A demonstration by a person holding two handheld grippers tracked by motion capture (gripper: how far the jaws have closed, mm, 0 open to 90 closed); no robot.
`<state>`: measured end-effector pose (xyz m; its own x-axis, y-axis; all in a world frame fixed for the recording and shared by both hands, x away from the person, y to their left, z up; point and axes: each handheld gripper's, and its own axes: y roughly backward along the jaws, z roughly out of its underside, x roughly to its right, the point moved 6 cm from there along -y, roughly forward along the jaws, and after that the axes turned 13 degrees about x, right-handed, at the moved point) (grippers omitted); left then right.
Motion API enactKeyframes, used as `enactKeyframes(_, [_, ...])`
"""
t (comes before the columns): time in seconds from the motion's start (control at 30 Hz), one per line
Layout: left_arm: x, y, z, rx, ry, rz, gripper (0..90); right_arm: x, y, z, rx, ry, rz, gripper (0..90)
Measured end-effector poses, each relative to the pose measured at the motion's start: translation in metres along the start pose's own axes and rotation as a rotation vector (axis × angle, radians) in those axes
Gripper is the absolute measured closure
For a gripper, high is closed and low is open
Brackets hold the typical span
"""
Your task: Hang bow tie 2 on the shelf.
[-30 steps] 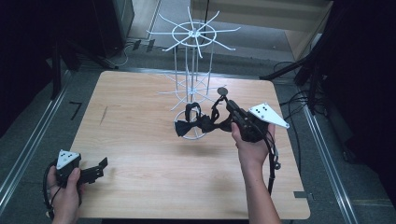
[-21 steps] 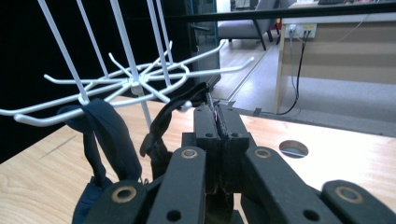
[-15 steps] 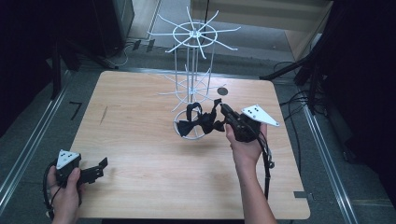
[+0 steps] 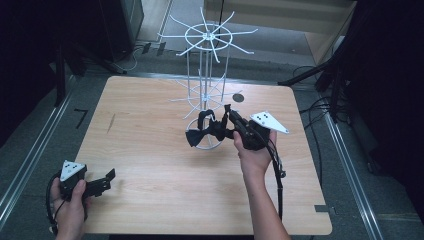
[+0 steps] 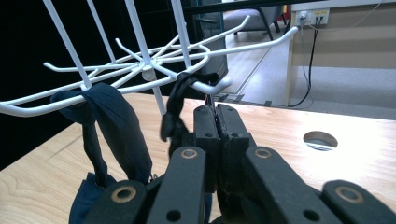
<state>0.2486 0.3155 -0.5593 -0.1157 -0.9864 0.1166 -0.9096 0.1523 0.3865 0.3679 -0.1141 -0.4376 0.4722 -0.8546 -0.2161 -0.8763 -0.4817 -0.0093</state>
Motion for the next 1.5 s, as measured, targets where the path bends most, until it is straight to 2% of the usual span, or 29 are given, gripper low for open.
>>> enactKeyframes(0.5, [0.000,0.000,0.000,0.002,-0.002,0.001,0.0,-0.003,-0.008,0.010,-0.025,-0.018,-0.017,87.5])
enactKeyframes(0.73, [0.000,0.000,0.000,0.000,-0.002,0.002,0.0,0.006,-0.002,0.015,-0.022,-0.019,-0.001,66.9])
enactKeyframes(0.8, [0.000,0.000,0.000,0.005,-0.001,0.001,0.0,0.008,0.001,0.015,-0.027,-0.009,0.004,57.1])
enactKeyframes(0.87, [0.000,0.000,0.000,0.003,-0.002,0.001,0.0,0.010,0.005,0.014,-0.017,-0.020,-0.012,48.4])
enactKeyframes(1.0, [0.000,0.000,0.000,0.002,-0.006,0.000,0.0,0.013,0.012,0.016,-0.038,-0.023,-0.006,24.7])
enactKeyframes(1.03, [0.000,0.000,0.000,0.002,-0.006,-0.001,0.0,0.014,0.015,0.017,-0.045,-0.026,0.000,15.6])
enactKeyframes(1.17, [0.000,0.000,0.000,0.002,-0.007,-0.002,0.0,0.018,0.025,0.020,-0.057,-0.029,0.014,0.6])
enactKeyframes(1.27, [0.001,0.000,0.000,0.001,-0.008,0.001,0.0,0.022,0.032,0.021,-0.053,-0.023,0.001,0.0])
enactKeyframes(1.37, [0.001,0.000,0.000,0.000,-0.009,0.000,0.0,0.027,0.039,0.023,-0.059,-0.003,0.012,0.0])
enactKeyframes(1.5, [0.001,0.000,0.000,0.001,-0.009,-0.001,0.0,0.033,0.053,0.027,-0.056,-0.001,0.012,0.0])
